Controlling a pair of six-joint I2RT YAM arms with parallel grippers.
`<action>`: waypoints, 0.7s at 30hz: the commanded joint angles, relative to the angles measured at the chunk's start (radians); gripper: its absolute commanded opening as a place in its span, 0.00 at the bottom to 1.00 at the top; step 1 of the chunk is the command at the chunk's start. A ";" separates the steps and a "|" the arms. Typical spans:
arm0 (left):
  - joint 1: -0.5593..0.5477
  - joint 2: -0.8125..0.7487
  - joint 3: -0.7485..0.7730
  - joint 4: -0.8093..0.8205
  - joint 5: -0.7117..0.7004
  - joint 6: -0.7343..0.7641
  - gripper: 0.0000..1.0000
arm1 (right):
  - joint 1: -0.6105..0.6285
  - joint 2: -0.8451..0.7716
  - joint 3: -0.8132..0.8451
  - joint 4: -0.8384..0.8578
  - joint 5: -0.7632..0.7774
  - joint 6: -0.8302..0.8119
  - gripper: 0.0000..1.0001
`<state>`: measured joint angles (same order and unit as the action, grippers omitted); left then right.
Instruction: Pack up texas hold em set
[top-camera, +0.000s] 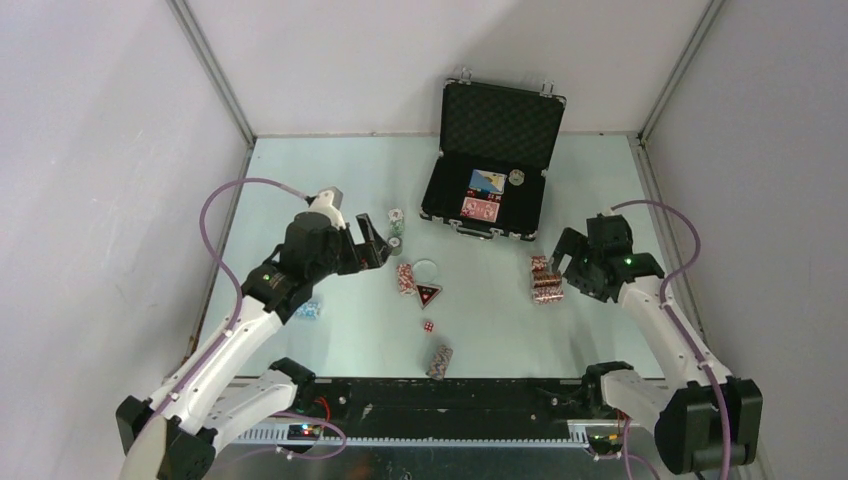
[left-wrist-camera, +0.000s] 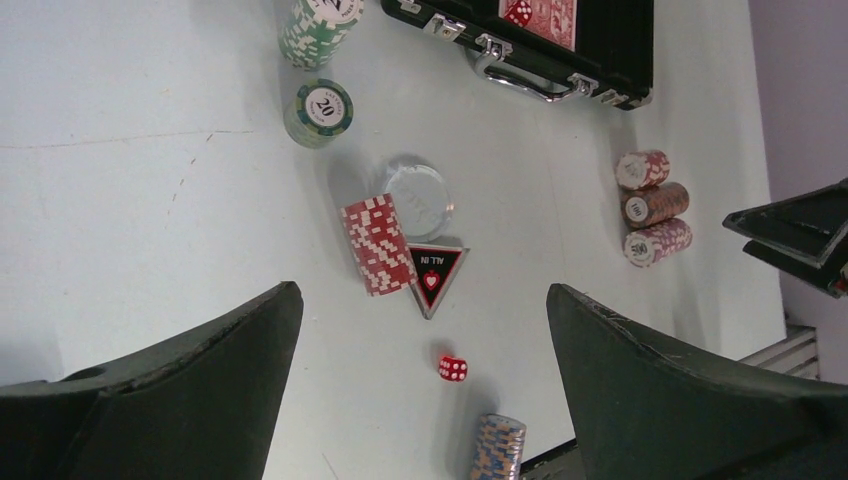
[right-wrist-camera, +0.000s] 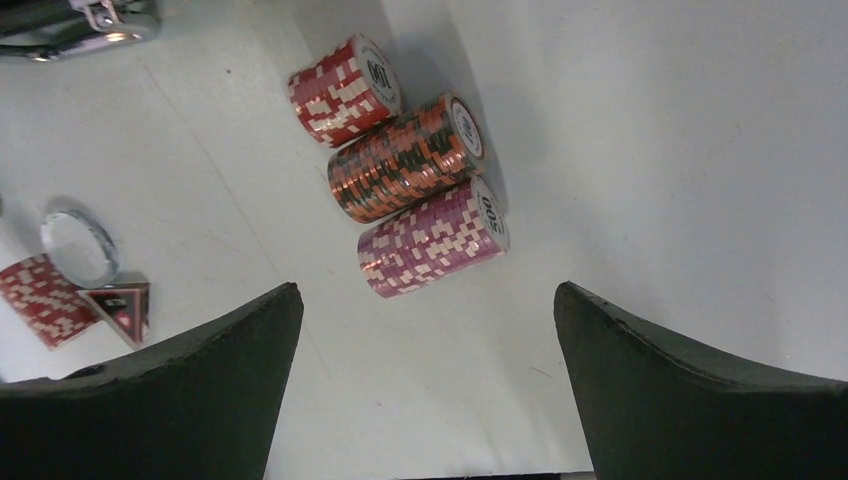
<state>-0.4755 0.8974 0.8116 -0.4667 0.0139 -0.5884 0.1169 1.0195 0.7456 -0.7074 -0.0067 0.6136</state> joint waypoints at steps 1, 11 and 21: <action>-0.005 -0.012 0.041 0.000 0.020 0.058 1.00 | 0.043 0.052 0.047 0.051 0.067 -0.028 1.00; -0.005 -0.017 0.037 -0.020 0.046 0.109 1.00 | 0.187 0.269 0.136 0.016 0.160 -0.147 1.00; -0.005 -0.021 0.034 -0.012 0.042 0.138 1.00 | 0.185 0.348 0.168 0.070 0.084 -0.275 0.97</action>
<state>-0.4755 0.8959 0.8116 -0.4896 0.0414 -0.4843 0.3016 1.3228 0.8482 -0.6724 0.1047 0.4126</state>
